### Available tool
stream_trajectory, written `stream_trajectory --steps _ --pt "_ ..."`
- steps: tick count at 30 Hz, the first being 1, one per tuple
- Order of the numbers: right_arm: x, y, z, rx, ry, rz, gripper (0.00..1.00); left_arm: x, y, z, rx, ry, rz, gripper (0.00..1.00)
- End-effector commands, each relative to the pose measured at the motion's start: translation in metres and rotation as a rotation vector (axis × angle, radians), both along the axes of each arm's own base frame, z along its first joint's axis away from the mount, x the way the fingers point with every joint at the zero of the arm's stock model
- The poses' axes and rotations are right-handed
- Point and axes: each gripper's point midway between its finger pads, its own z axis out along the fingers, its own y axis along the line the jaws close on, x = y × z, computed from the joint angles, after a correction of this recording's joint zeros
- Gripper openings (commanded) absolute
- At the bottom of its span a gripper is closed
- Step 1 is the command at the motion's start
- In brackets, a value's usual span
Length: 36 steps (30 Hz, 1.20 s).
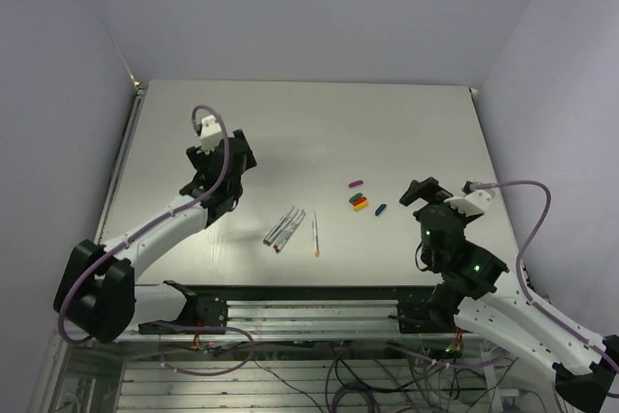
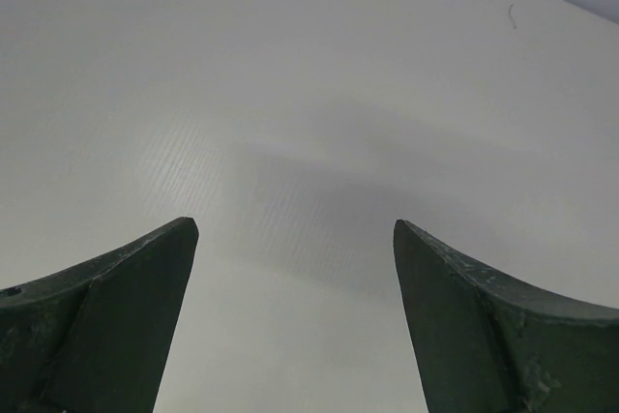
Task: Insert the pens into the pen caps
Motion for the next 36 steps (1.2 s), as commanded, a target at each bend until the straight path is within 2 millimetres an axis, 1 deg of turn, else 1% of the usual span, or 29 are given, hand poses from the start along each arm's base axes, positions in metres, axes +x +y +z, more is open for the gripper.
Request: stream_trajectory --steps 1,3,5,7,8,9,11,14,18,20,23,24,25,27,29,31,32,35,36 --pt "-0.002 -0.008 0.009 0.033 -0.069 -0.024 1.0 0.007 -0.002 0.004 0.055 0.136 0.021 0.93" --pt "-0.002 -0.01 0.008 0.019 -0.072 -0.028 1.0 0.01 0.001 -0.004 0.111 0.186 0.037 0.93" --pt "-0.001 -0.008 0.007 -0.001 -0.07 -0.02 1.0 0.008 0.001 -0.014 0.122 0.207 0.041 0.93" --pt "0.002 -0.006 0.007 -0.022 -0.069 -0.015 1.0 0.007 -0.007 -0.021 0.093 0.203 -0.011 0.93" --pt "0.003 -0.005 0.006 -0.031 -0.066 -0.019 0.96 0.009 -0.014 -0.018 0.081 0.181 -0.057 0.93" --pt "0.005 -0.005 0.006 -0.039 -0.063 -0.025 0.9 0.009 -0.015 -0.018 0.081 0.162 -0.077 0.93" --pt "0.008 -0.004 0.003 -0.055 -0.042 -0.048 0.85 0.01 -0.017 -0.011 0.089 0.14 -0.103 0.93" --pt "0.012 -0.002 0.001 -0.061 -0.01 -0.083 0.83 0.012 -0.029 -0.009 0.111 0.162 -0.186 0.93" --pt "0.018 0.002 0.0 -0.101 0.031 -0.105 0.79 0.018 -0.056 -0.01 0.088 0.208 -0.289 0.93" --pt "0.021 0.005 -0.001 -0.122 0.047 -0.108 0.75 0.018 -0.069 -0.009 0.089 0.219 -0.342 0.93" --pt "0.021 0.004 -0.003 -0.128 0.065 -0.122 0.72 0.01 -0.084 0.003 0.089 0.149 -0.419 0.93" --pt "0.02 0.004 -0.005 -0.122 0.065 -0.124 0.72 0.01 -0.087 0.013 0.064 0.087 -0.429 0.93" --pt "0.019 0.003 -0.006 -0.113 0.059 -0.123 0.71 0.008 -0.088 0.018 0.05 0.051 -0.442 0.93" --pt "0.02 0.003 -0.006 -0.105 0.042 -0.105 0.69 0.004 -0.088 0.02 0.044 0.036 -0.458 0.93" --pt "0.022 -0.001 -0.006 -0.089 0.025 -0.094 0.67 0.002 -0.086 0.018 0.055 0.06 -0.457 0.93" --pt "0.028 -0.009 -0.007 -0.069 0.023 -0.093 0.66 0.0 -0.088 0.017 0.06 0.073 -0.47 0.93" --pt "0.032 -0.016 -0.008 -0.058 0.031 -0.102 0.66 -0.001 -0.089 0.016 0.058 0.072 -0.48 0.93" --pt "0.049 -0.028 -0.015 -0.012 0.081 -0.071 0.66 -0.004 -0.092 0.012 0.057 0.072 -0.514 0.93" --pt "0.056 -0.031 -0.021 -0.002 0.105 -0.064 0.66 -0.005 -0.093 0.011 0.058 0.075 -0.523 0.93"
